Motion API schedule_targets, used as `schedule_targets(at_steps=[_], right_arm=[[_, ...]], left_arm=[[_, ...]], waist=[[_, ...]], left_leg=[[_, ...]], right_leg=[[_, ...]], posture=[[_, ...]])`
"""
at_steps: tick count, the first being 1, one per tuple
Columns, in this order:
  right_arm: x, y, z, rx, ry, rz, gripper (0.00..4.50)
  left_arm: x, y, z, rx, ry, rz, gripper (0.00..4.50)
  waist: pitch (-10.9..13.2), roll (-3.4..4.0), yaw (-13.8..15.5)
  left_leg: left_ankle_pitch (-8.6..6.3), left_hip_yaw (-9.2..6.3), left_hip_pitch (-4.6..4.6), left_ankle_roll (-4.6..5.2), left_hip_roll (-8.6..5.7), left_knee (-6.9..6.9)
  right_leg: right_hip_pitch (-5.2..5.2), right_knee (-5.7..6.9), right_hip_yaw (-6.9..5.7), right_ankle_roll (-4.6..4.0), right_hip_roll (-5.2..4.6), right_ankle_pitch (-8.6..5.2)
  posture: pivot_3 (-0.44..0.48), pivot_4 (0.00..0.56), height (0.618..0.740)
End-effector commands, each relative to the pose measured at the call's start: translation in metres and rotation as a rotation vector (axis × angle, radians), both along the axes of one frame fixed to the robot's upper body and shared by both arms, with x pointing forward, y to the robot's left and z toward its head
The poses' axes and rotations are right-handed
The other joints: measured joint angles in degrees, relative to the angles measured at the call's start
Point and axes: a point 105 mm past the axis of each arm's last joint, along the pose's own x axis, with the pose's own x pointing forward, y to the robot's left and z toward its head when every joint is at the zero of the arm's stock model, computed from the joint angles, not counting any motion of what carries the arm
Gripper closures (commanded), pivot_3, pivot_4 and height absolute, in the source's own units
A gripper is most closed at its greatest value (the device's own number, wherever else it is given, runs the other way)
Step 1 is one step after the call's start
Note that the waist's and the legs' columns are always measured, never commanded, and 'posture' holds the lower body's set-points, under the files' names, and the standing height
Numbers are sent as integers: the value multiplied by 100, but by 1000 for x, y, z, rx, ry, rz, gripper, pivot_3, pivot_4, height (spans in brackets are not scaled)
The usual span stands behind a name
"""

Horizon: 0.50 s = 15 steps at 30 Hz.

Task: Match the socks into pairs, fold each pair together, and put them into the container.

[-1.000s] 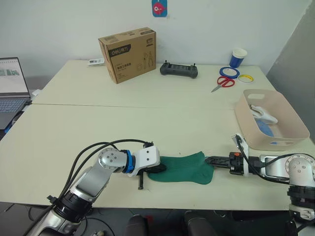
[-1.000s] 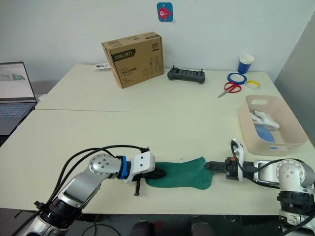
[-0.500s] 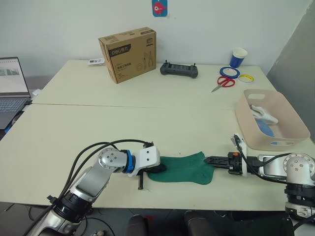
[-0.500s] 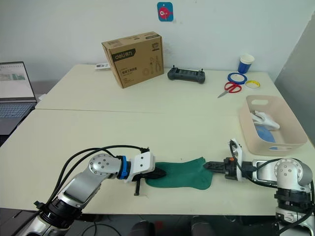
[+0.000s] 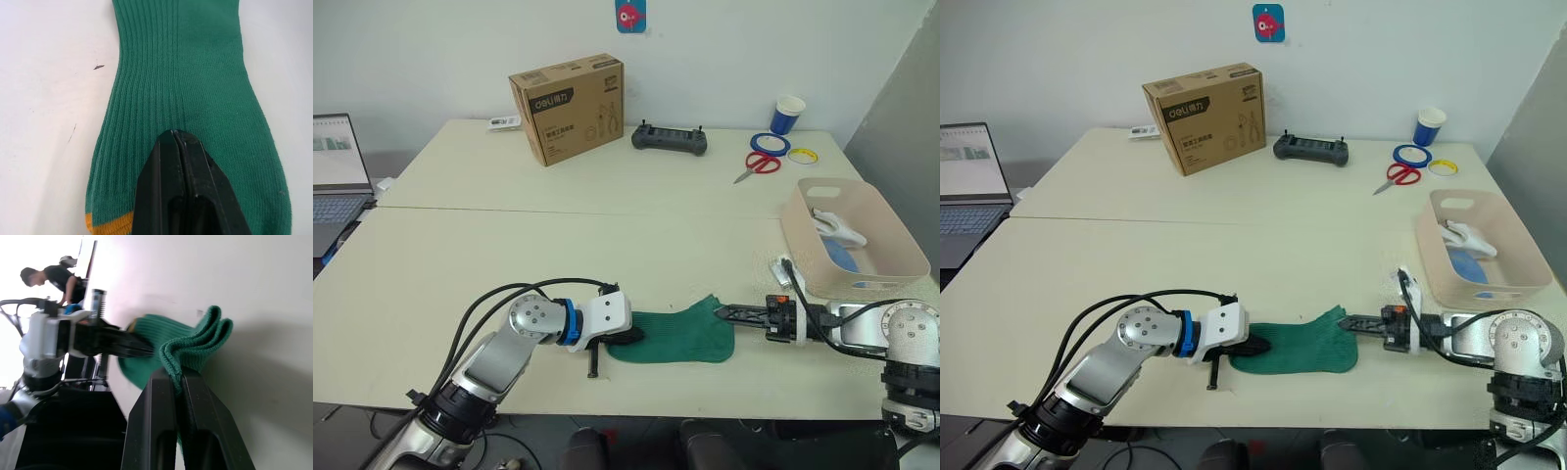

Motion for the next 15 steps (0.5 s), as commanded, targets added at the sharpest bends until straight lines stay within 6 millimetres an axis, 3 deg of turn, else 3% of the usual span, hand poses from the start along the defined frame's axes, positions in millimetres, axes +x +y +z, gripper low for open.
schedule_targets(at_steps=[1, 6, 15], right_arm=[[-9, 23, 16, 53, -55, 108, 4430], [-5, 40, -3, 26, 1, 86, 4430], [1, 69, -11, 49, 37, 104, 4430]], left_arm=[[-4, -3, -3, 13, 2, -26, 4500], [-5, -5, -3, 7, 3, -29, 4500], [-4, -1, -4, 1, 5, -3, 4500]], waist=[[0, 0, -2], [0, 1, 0], [2, 3, -1]], left_leg=[[0, -1, 1, 0, 0, 0], [0, -1, -1, 0, 0, -3], [0, -2, -2, 0, 0, -6]], right_leg=[[0, 0, 0, 0, 0, 0], [-1, -1, -2, -3, -1, -2], [-3, -2, -4, -3, -1, -2]], posture=[[0, 150, 740], [0, 150, 740], [0, 150, 740]])
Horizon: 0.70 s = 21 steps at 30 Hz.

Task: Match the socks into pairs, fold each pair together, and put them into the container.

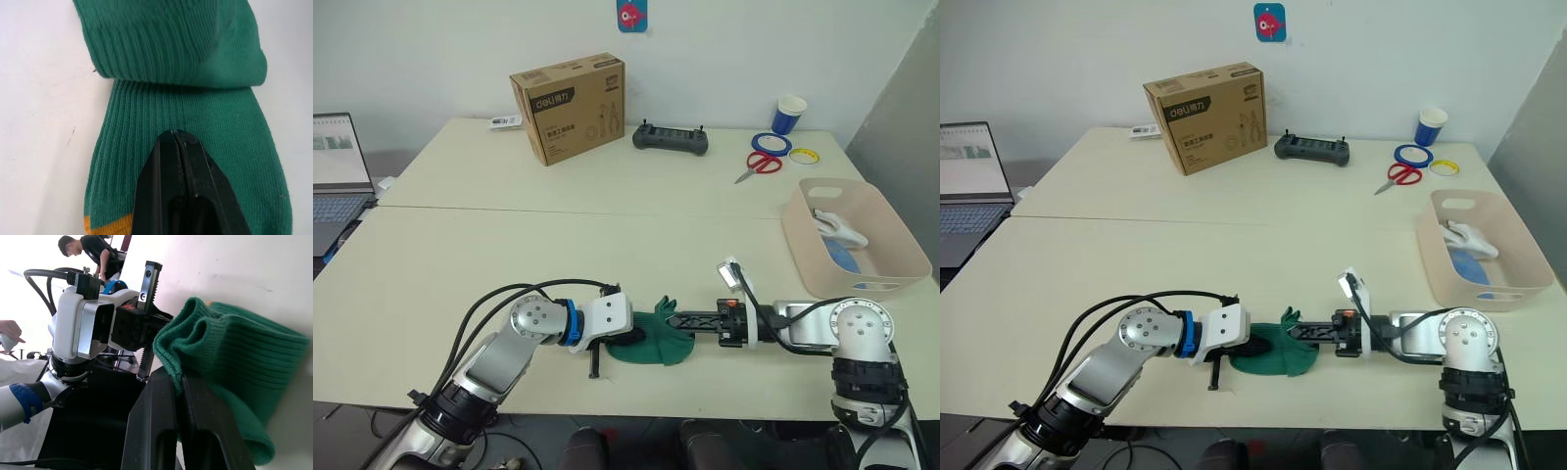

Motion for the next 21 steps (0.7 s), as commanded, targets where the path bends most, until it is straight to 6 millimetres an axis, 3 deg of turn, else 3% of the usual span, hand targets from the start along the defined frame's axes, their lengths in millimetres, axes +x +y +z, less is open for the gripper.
schedule_targets(at_steps=[1, 7, 10, 16, 21], right_arm=[[3, 9, -2, -7, 5, 3, 4430], [2, 17, -10, -20, 32, 23, 4430], [2, 17, -8, -3, 32, 27, 3749], [0, 13, 8, 104, 28, 51, 1831], [-6, 3, 28, 223, 23, 98, 1831]], left_arm=[[-4, 1, -3, 7, 13, 6, 4500], [-4, 4, -3, 8, 11, 22, 4500], [-5, 4, -2, 9, 11, 27, 4500], [-6, 7, -3, 10, 14, 33, 4500], [-4, 8, -3, 13, 13, 33, 4500]], waist=[[0, 0, 0], [0, 1, -2], [0, 1, -2], [0, 1, -2], [1, 2, -5]], left_leg=[[0, 0, 0, 0, 0, 0], [0, 0, 0, 0, 0, -5], [0, 0, 2, 0, 0, -10], [0, -1, 3, 0, 1, -16], [0, 1, 3, 0, 0, -19]], right_leg=[[0, 0, 0, 0, 0, 0], [-2, 0, 0, -3, 0, -2], [-3, 0, -1, -4, 0, -3], [-4, 0, -2, -6, 1, -4], [-4, -2, 0, -7, 1, -5]], posture=[[0, 150, 740], [0, 150, 740], [0, 150, 740], [0, 150, 740], [0, 150, 740]])
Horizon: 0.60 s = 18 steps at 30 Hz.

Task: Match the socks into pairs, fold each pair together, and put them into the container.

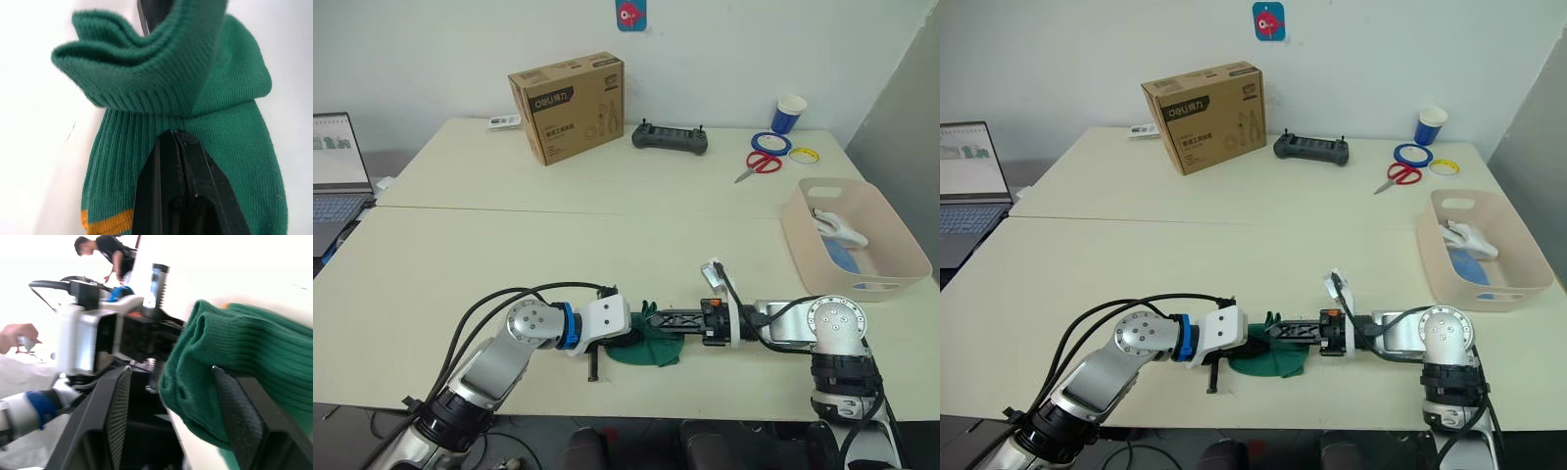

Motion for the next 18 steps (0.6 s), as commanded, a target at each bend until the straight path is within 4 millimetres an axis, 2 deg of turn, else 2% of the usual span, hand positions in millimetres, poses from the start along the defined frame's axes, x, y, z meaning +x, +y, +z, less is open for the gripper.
schedule_targets(at_steps=[1, 4, 11, 14, 16, 18], right_arm=[[-5, -9, 28, 123, -45, 44, 1831], [-3, -20, 36, 114, -94, 23, 1831], [16, -34, 28, -128, -445, -66, 1831], [19, -28, 21, -167, -618, -43, 2432], [14, -21, 14, -188, -721, 17, 3167], [6, -16, -2, -229, -843, 112, 3843]], left_arm=[[0, 6, -3, 21, 9, 10, 4500], [1, 7, -3, 23, 8, 11, 4500], [-3, 8, -4, 27, 13, 6, 4500], [-4, 8, -4, 28, 17, 1, 4500], [-3, 8, -3, 27, 18, 0, 4500], [-3, 8, -3, 29, 18, -2, 4500]], waist=[[0, 0, 0], [0, 0, 1], [1, 1, -4], [1, 1, -4], [1, 1, -3], [1, 0, 3]], left_leg=[[0, 0, 0, 0, 0, -1], [0, -1, 1, 0, 0, -2], [0, -1, 5, 0, 0, -6], [0, -1, 6, 0, 0, -8], [0, -1, 6, 0, 0, -10], [0, -2, 6, 0, 0, -12]], right_leg=[[0, 0, 0, 0, 0, 0], [0, 0, 0, -1, 1, 0], [-1, -1, 0, -1, 2, -2], [-1, -2, -2, -3, 2, -3], [-3, -2, -2, -3, 3, -4], [-3, -1, -2, -1, 2, -6]], posture=[[0, 150, 740], [0, 150, 740], [0, 150, 740], [0, 150, 740], [0, 150, 740], [0, 150, 740]])
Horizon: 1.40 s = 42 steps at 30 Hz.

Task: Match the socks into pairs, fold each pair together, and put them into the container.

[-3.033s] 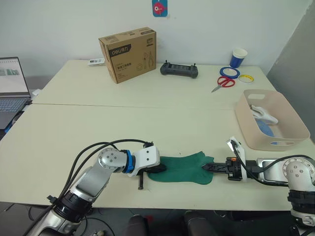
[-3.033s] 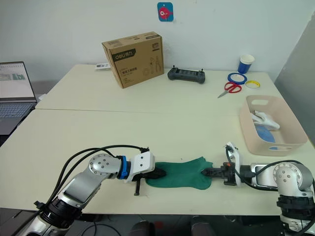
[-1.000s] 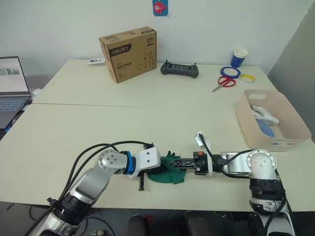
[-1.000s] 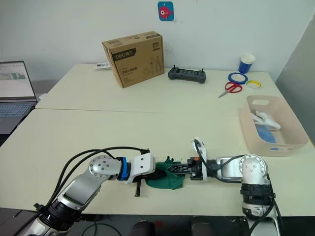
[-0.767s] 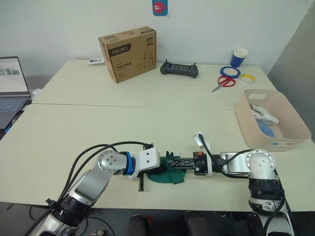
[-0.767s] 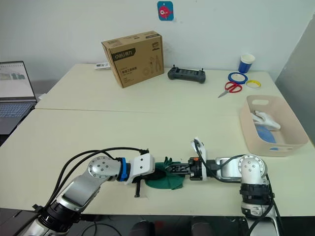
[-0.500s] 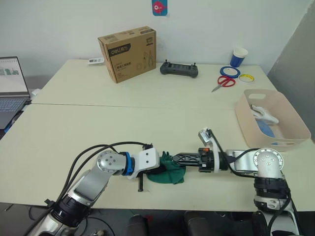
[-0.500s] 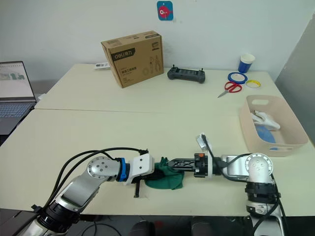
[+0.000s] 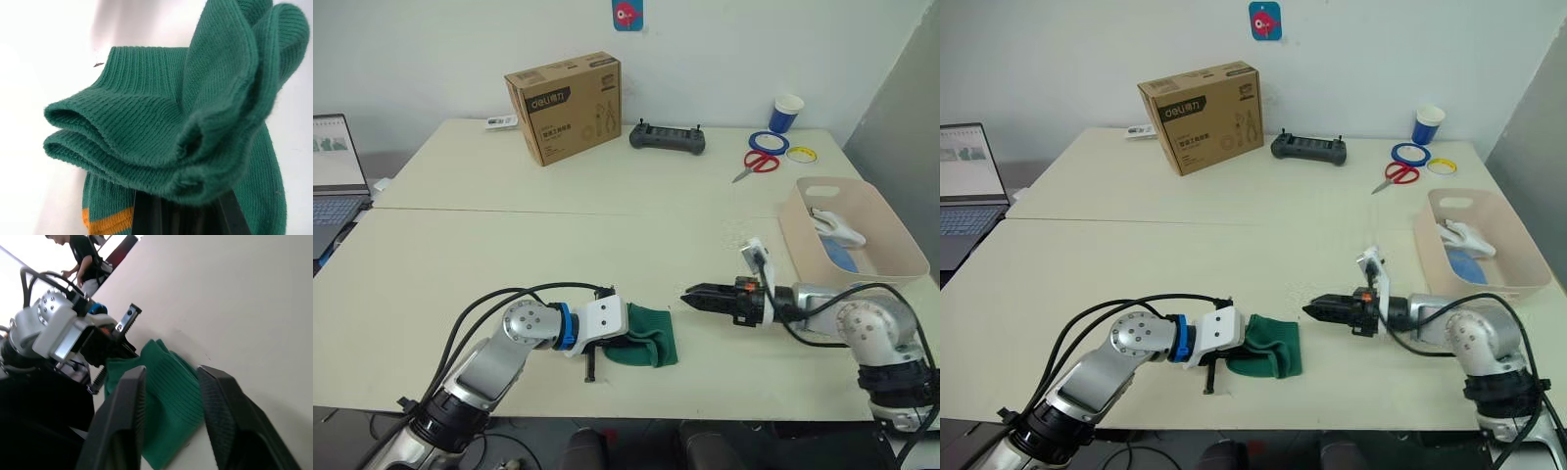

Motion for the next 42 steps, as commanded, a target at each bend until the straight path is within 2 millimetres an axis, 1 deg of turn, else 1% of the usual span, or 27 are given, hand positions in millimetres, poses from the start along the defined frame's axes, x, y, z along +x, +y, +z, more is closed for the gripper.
schedule_targets(at_steps=[1, 2, 5, 6, 8, 10, 12, 13, 15, 17, 20, 23, 25, 27, 28, 30, 31, 32, 33, 35, 36, 38, 40, 42], right_arm=[[-15, 11, -11, -78, -237, 167, 4171], [-20, 14, -15, -87, -260, 205, 4474], [-22, 19, -18, -56, -263, 234, 4474], [-24, 21, -23, -56, -249, 250, 4474], [-25, 25, -39, -93, -255, 280, 4474], [-23, 28, -53, -136, -271, 297, 4474], [-19, 31, -60, -158, -290, 300, 4474], [-19, 31, -61, -161, -296, 306, 4474], [-19, 31, -60, -159, -302, 308, 4474], [-18, 32, -58, -153, -303, 305, 4474], [-16, 34, -57, -169, -327, 308, 4474], [-16, 37, -56, -169, -334, 312, 4474], [-16, 38, -56, -177, -338, 316, 4474], [-17, 36, -58, -202, -349, 332, 4474], [-16, 36, -58, -208, -356, 335, 4474], [-16, 36, -57, -211, -362, 335, 4474], [-16, 36, -58, -210, -359, 334, 4474], [-16, 35, -58, -211, -358, 335, 4474], [-16, 35, -58, -215, -358, 338, 4474], [-16, 34, -58, -221, -360, 343, 4474], [-15, 34, -58, -225, -364, 343, 4474], [-15, 34, -58, -224, -366, 343, 4474], [-15, 34, -57, -223, -364, 341, 4474], [-15, 34, -58, -226, -366, 341, 4474]], left_arm=[[-2, 4, -3, 23, 13, -3, 4500], [-1, 3, -3, 23, 13, -5, 4500], [0, 4, -2, 23, 12, -6, 4500], [0, 4, -2, 26, 13, -8, 4500], [0, 3, -3, 24, 17, -13, 4500], [-1, 2, -2, 19, 18, -18, 4500], [-2, 3, -1, 14, 21, -22, 4500], [-3, 3, 1, 4, 28, -19, 4500], [-2, 6, 10, -29, 40, 0, 4500], [3, 10, 24, -87, 60, 50, 4500], [4, 18, 40, -136, 107, 89, 4500], [3, 32, 56, -131, 120, 108, 4500], [3, 38, 61, -121, 118, 115, 4500], [5, 56, 74, -70, 76, 123, 4500], [8, 61, 82, -60, 54, 122, 4500], [10, 63, 90, -57, 36, 118, 4500], [11, 62, 95, -70, 28, 119, 4500], [15, 57, 104, -98, 6, 112, 4500], [15, 45, 113, -130, -10, 73, 4500], [13, 31, 122, -161, -21, 25, 4500], [9, 19, 117, -167, -13, -17, 4500], [7, 1, 106, -179, -4, -51, 4500], [2, -10, 95, -171, 6, -77, 4500], [-1, -15, 86, -165, 18, -84, 4500]], waist=[[0, 0, 8], [1, -1, 13], [1, -2, 7], [1, -2, 7], [1, -2, 11], [1, -2, 13], [1, -2, 14], [1, -2, 7], [1, -2, 12], [2, -2, 14], [3, -3, 13], [4, -4, 6], [4, -3, 11], [9, -10, 10], [20, -17, 10], [25, -20, 20], [25, -20, 22], [26, -22, 35], [27, -23, 41], [33, -35, 76], [33, -35, 73], [33, -30, 72], [34, -34, 71], [35, -34, 43]], left_leg=[[0, 1, 0, 0, 0, 0], [0, 2, 0, 0, -1, 0], [0, 3, 0, 0, -1, 0], [0, 3, 1, 0, -1, 0], [0, 0, 5, -1, -1, 1], [0, 0, 7, -1, -1, 0], [0, 2, 7, -1, -1, 1], [0, 3, 6, -1, -1, 1], [0, 3, 7, -1, -1, 1], [0, 0, 7, -1, 0, 1], [1, -3, 7, -1, 1, 1], [1, -2, 8, -1, 1, 1], [1, -3, 8, -1, 0, 1], [1, -1, 8, -1, 0, 1], [1, -1, 9, -1, 0, 1], [1, -3, 9, -2, 1, 1], [1, -2, 9, -2, 0, 1], [1, 1, 9, -2, -1, 2], [1, 3, 8, -2, -2, 2], [2, 4, 5, -3, -2, 8], [2, 3, 2, -3, 0, 14], [2, 8, 4, -3, -2, 15], [2, 8, 4, -3, -3, 15], [2, 2, 3, -3, 0, 15]], right_leg=[[0, -1, 0, 1, 0, -1], [1, -2, 0, 1, -1, -1], [1, -2, 1, 1, -1, -2], [1, -1, 2, 1, -1, -2], [4, 1, -1, 1, -1, -1], [6, 1, -1, 0, -1, -2], [5, 2, 0, 0, -1, -2], [4, 2, 1, 0, -1, -2], [5, 2, 2, 0, -1, -2], [5, 4, -2, -1, -1, -2], [4, 7, -4, -1, 0, -2], [4, 7, -3, -1, 0, -2], [4, 7, -4, -1, 0, -2], [4, 7, -3, -1, 0, -3], [3, 6, -3, -1, 0, -3], [3, 7, -6, -3, 0, -3], [4, 7, -6, -4, -1, -4], [5, 7, -4, -4, -3, -4], [6, 6, -5, -3, -7, -4], [8, 6, -7, -2, -7, -3], [8, 6, -11, -1, -6, -2], [10, 6, -2, 0, -7, -2], [11, 6, -1, 0, -7, -2], [9, 8, -1, 0, -1, -1]], posture=[[0, 150, 740], [0, 150, 740], [0, 150, 740], [0, 150, 740], [0, 150, 740], [0, 150, 740], [0, 150, 740], [0, 150, 740], [0, 150, 740], [0, 150, 740], [0, 150, 740], [0, 150, 740], [0, 150, 740], [0, 150, 740], [0, 150, 740], [0, 150, 740], [0, 150, 740], [0, 150, 740], [0, 150, 740], [0, 150, 740], [0, 150, 740], [0, 150, 740], [0, 150, 740], [0, 150, 740]])
